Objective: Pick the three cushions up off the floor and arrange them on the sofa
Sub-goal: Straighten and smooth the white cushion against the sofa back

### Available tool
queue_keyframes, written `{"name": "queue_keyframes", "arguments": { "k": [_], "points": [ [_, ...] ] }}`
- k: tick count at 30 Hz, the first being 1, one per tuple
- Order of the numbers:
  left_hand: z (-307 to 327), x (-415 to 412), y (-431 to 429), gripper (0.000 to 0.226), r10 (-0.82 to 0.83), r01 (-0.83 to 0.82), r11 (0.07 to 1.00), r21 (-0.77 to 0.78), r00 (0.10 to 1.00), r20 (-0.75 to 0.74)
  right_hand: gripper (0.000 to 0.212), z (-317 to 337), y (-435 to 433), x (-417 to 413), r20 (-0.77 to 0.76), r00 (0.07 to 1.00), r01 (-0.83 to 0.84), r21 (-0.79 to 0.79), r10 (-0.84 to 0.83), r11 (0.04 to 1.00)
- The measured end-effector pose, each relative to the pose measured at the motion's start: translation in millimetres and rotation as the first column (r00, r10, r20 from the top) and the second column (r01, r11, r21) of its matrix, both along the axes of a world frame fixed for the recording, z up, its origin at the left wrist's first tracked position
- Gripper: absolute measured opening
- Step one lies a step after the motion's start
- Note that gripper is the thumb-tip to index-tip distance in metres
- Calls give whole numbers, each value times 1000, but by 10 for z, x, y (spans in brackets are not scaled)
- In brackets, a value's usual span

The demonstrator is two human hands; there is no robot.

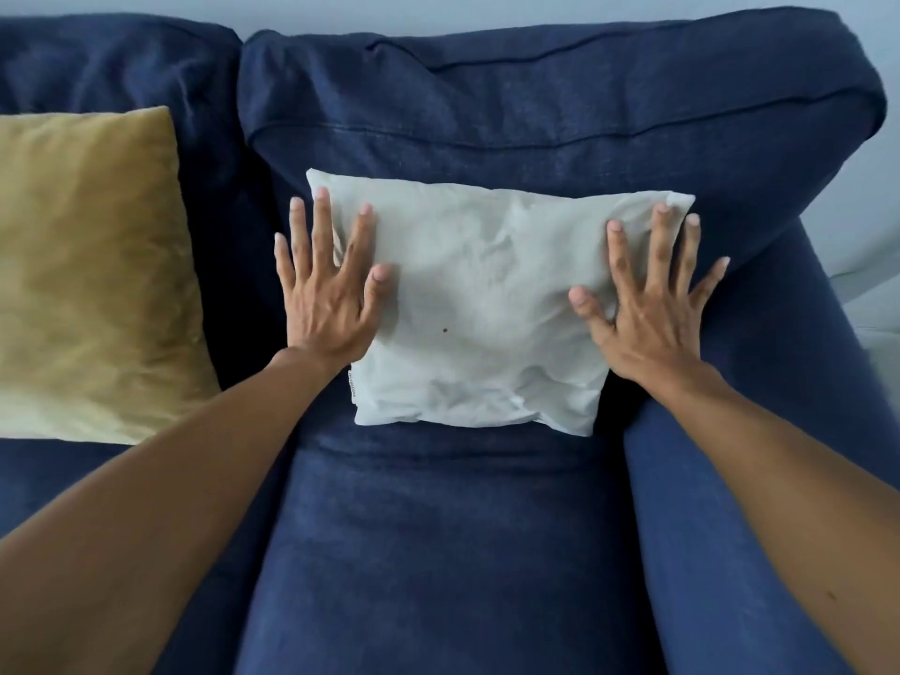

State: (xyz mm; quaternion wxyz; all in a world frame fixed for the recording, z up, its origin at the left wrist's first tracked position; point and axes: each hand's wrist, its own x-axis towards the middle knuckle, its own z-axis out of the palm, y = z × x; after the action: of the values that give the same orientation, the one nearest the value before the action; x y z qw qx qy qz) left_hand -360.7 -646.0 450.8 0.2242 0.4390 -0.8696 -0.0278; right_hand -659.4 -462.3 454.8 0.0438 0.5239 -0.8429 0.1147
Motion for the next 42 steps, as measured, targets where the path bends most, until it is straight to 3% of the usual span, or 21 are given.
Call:
{"name": "queue_keyframes", "arguments": {
  "k": [6, 10, 16, 27, 32, 39, 42],
  "points": [
    [-441, 106, 425, 62, -88, 90, 989, -114, 996, 25, 91, -416, 195, 487, -125, 977, -182, -48, 175, 982],
    [-695, -129, 596, 64, -106, 107, 987, -117, 994, 18, 95, -797, 150, 566, -163, 970, -197, -87, 181, 977],
    [-852, -443, 427, 66, -21, 14, 998, -59, 994, -107, 109, -1008, -105, 251, -227, 962, -177, -110, 149, 978],
    [-521, -361, -32, 64, 6, -9, 1000, -24, 996, -93, 104, -584, -38, -268, -172, 981, -85, 54, 93, 995],
    [-211, -258, 85, 63, 14, -15, 1000, -7, 992, -126, 95, -206, 59, -218, -129, 988, -80, -3, 79, 997],
    [-52, -367, 232, 63, -234, 237, 963, -127, 971, 36, 87, 75, -284, 224, -134, 974, -189, -50, 181, 981],
    [-87, -493, 226, 63, -261, 270, 953, -141, 962, 75, 83, 1, -447, 342, -112, 979, -176, -26, 172, 984]
  ]
}}
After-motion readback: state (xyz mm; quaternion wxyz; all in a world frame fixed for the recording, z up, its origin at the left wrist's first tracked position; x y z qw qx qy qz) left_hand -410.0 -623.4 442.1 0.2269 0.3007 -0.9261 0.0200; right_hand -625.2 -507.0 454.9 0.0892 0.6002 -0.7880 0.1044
